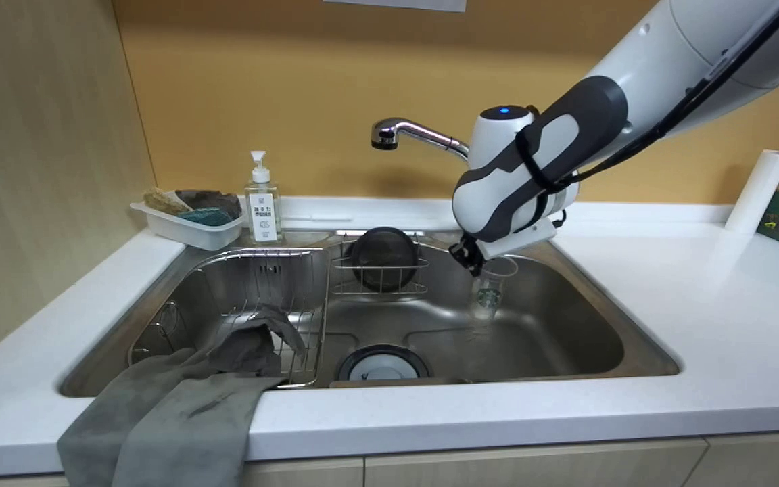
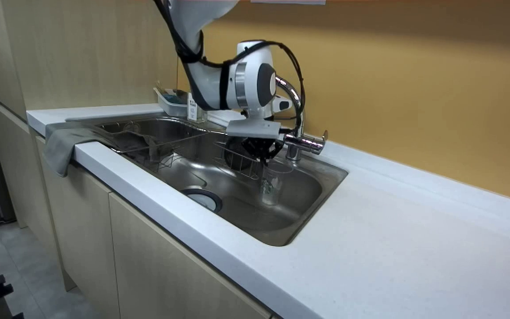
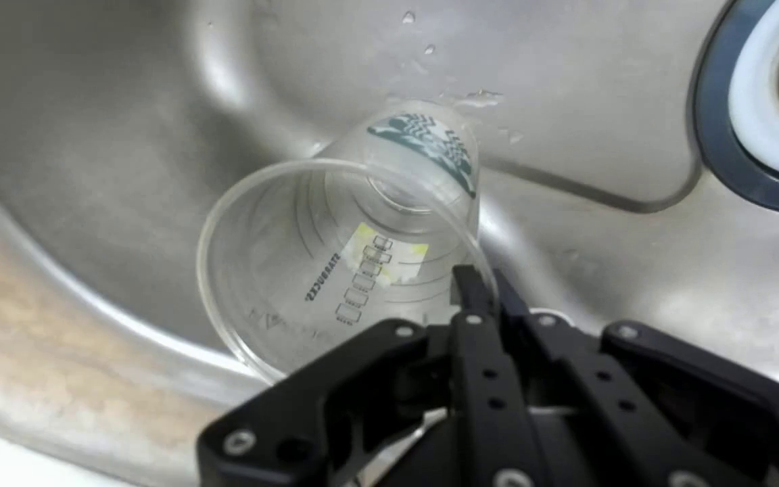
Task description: Remove the cup from the sink and place it on the counter right side of the sink
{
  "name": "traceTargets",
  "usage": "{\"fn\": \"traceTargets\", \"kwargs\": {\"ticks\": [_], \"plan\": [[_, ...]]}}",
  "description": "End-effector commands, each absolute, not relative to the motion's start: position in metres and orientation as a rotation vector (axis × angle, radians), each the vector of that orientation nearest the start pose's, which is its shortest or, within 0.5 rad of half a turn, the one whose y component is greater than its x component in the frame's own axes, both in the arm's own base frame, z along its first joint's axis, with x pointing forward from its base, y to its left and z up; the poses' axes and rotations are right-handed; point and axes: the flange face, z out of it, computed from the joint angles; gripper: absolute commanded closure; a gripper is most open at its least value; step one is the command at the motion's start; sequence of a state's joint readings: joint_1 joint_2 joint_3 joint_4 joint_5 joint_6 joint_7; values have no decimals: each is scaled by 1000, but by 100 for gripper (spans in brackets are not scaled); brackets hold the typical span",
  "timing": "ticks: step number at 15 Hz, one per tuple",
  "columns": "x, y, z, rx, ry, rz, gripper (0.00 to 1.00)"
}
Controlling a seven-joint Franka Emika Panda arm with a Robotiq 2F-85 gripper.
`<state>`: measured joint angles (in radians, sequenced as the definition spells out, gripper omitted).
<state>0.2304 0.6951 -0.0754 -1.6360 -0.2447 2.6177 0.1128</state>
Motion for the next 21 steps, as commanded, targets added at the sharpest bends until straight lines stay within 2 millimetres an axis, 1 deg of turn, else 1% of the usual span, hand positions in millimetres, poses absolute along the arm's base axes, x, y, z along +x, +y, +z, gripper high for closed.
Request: {"fn": "traceTargets", "kwargs": {"ticks": [1, 5, 7, 8, 9, 10, 11, 12, 13, 14, 15, 17, 19, 21], "plan": [[702, 123, 302, -3291, -490, -585, 99], [690, 115, 367, -3393, -578, -580, 99], [682, 108, 399, -3447, -604, -537, 99], [675, 106, 411, -3456, -619, -486, 99], [669, 104, 415, -3458, -647, -420, 99], [685, 108, 402, -3441, -608, -491, 99], [682, 107, 411, -3441, -610, -483, 95], [682, 108, 413, -3437, -610, -488, 95], [682, 108, 409, -3435, -612, -483, 95], [683, 108, 404, -3435, -616, -476, 99], [685, 107, 401, -3444, -599, -470, 99], [680, 97, 417, -3423, -602, -430, 99], [671, 81, 441, -3407, -574, -411, 99], [658, 58, 467, -3414, -532, -392, 99]]}}
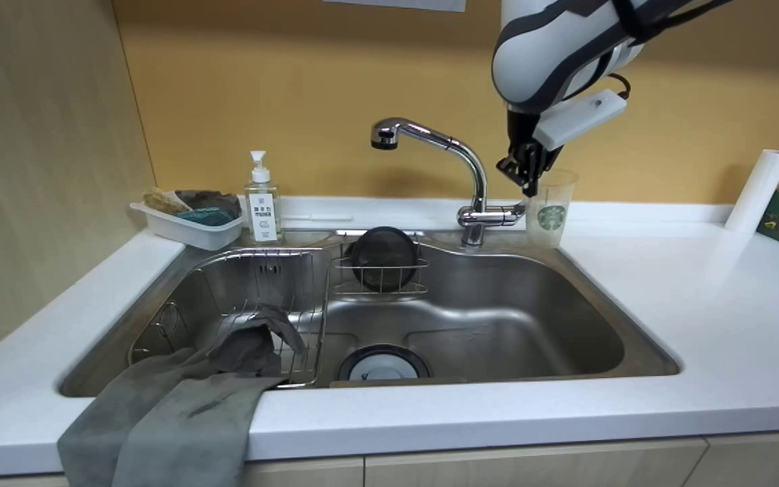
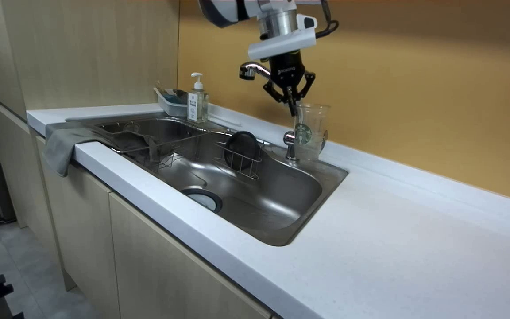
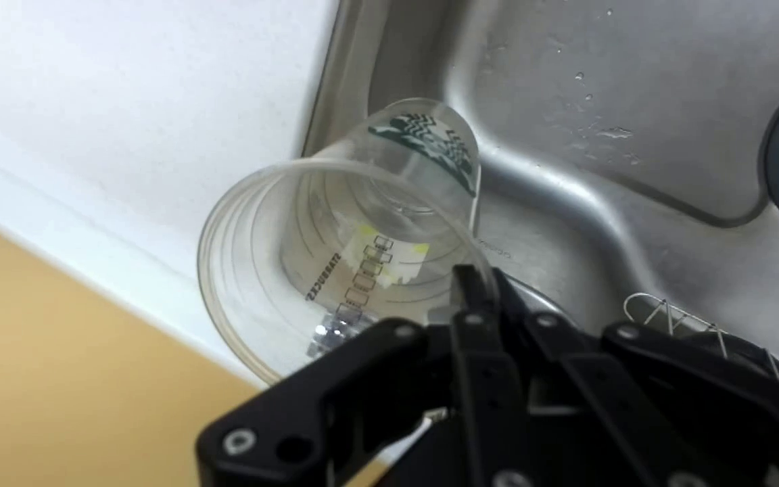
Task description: Remove the cup from the sink and place it on the counter right side of the sink
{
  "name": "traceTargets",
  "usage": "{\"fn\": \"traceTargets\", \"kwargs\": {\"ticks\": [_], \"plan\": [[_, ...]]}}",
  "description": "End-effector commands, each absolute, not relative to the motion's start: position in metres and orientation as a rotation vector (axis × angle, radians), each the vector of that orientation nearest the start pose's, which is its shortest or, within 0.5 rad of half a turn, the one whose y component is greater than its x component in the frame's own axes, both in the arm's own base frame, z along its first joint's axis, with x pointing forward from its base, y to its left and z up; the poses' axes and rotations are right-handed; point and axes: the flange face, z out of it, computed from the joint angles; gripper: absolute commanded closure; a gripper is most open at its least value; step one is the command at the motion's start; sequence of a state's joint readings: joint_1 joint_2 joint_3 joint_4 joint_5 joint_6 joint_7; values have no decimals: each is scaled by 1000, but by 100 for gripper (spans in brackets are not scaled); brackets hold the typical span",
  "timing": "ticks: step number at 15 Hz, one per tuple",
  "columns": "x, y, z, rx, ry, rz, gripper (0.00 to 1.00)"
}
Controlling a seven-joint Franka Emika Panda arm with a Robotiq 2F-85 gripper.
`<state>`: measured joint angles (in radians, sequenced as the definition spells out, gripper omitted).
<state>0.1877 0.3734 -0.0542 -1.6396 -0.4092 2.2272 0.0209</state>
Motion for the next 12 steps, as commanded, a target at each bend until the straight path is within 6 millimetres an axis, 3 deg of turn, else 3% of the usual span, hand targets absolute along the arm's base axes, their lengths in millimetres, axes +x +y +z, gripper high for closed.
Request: {"fn": "traceTargets", "kwargs": {"ticks": [1, 5, 12], "plan": [[650, 44, 480, -3428, -505, -382, 99], [620, -4, 511, -3474, -382, -392, 99], [553, -28, 483, -3374, -228, -375, 99]]}}
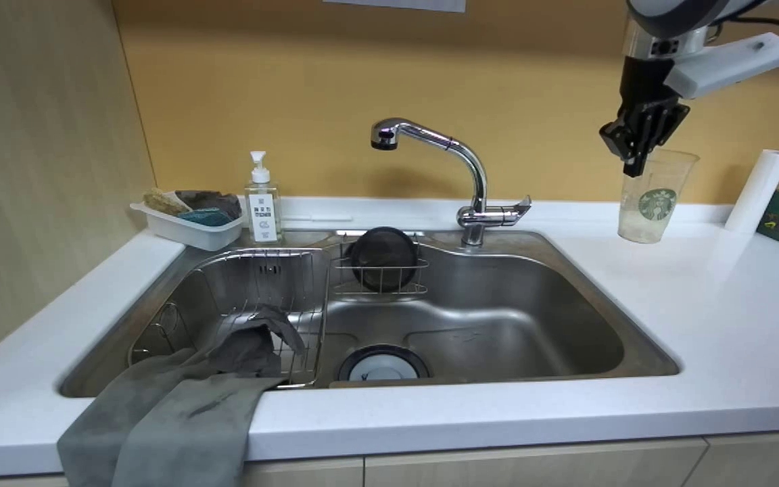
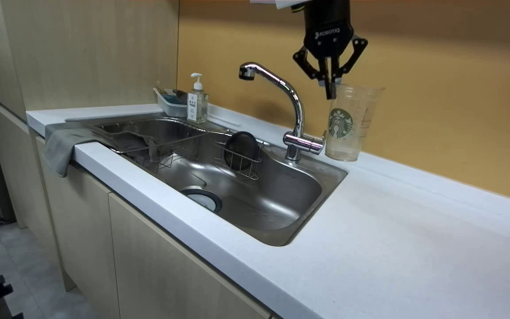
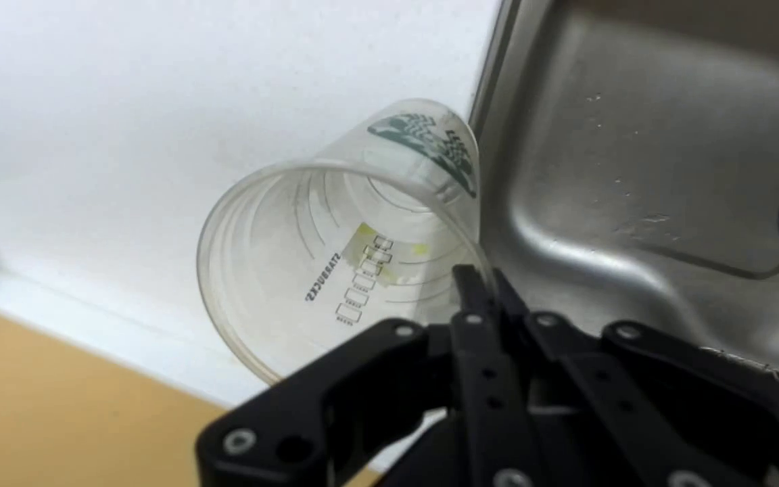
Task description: Remove the cup from the sink and place it on the counter right side of the sink
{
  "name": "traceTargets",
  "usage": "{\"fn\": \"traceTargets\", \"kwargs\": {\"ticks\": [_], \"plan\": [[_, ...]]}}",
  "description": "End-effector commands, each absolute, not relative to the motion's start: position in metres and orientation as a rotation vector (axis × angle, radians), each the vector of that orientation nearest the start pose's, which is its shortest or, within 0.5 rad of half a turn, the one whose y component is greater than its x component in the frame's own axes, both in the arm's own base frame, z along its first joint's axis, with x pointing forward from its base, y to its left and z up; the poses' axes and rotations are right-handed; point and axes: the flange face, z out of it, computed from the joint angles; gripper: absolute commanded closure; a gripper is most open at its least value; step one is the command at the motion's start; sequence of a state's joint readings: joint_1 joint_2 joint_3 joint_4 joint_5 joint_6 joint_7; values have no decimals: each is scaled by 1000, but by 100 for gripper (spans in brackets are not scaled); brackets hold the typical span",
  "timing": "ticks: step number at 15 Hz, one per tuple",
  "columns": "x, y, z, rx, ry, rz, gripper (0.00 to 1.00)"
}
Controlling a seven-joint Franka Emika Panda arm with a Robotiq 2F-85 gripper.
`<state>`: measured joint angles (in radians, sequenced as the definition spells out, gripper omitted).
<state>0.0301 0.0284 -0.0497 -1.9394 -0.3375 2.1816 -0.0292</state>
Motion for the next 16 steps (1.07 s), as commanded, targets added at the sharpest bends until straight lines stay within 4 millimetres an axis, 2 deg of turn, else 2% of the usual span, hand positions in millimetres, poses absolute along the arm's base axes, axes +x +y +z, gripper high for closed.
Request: {"fn": "traceTargets", "kwargs": {"ticks": [1, 8, 12, 16], "plan": [[546, -32, 477, -3368, -202, -387, 99], [513, -54, 437, -3391, -126, -518, 99], [505, -63, 415, -3422, -81, -591, 99], [502, -72, 401, -3459, -20, -578, 99]]}}
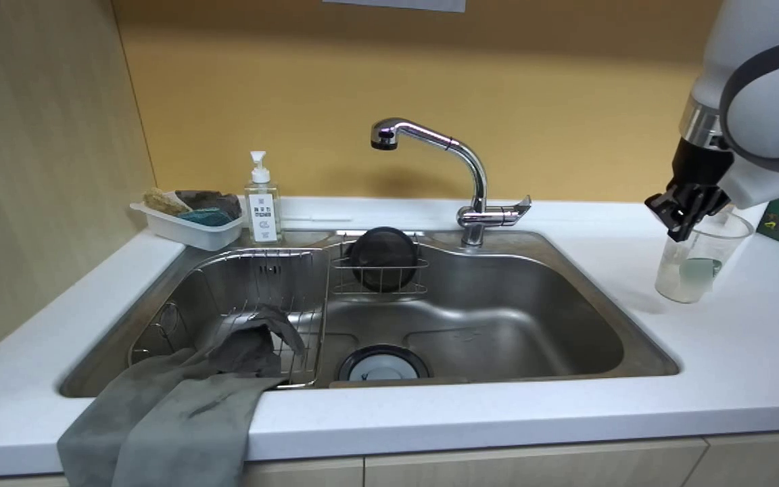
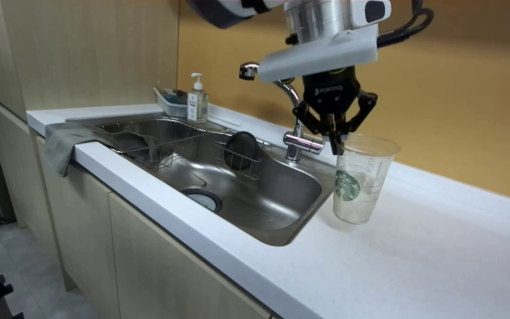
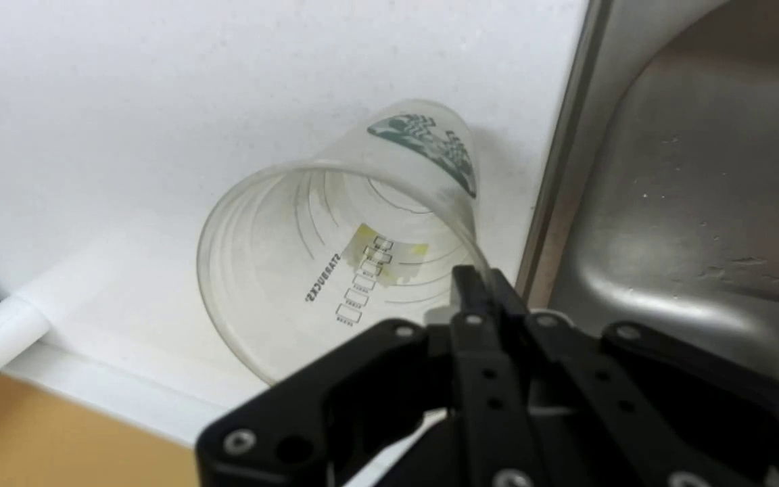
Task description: Remove the cup from the sink and place it on the counter right side of the sink
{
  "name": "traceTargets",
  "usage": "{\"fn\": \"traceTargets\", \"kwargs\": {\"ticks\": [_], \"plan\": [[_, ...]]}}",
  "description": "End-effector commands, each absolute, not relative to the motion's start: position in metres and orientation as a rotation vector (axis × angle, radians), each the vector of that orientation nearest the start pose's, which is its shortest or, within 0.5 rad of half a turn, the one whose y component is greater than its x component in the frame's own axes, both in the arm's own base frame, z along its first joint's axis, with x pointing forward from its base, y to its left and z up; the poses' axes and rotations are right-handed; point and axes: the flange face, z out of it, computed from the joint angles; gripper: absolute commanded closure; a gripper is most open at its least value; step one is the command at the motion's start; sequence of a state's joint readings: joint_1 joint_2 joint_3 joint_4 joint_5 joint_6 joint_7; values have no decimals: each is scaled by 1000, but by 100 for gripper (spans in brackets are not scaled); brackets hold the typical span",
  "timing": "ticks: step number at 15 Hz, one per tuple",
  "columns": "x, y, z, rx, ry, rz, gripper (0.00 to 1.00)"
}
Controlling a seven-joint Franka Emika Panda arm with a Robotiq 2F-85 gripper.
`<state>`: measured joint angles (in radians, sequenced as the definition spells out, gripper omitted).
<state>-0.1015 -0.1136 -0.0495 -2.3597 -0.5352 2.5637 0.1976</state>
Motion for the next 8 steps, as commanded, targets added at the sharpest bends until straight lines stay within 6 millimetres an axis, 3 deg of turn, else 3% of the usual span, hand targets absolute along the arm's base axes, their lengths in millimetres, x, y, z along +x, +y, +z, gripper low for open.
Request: {"fn": "traceTargets", "kwargs": {"ticks": [1, 8], "plan": [[501, -74, 398, -3467, 2, -555, 99], [496, -76, 382, -3485, 66, -434, 99]]}}
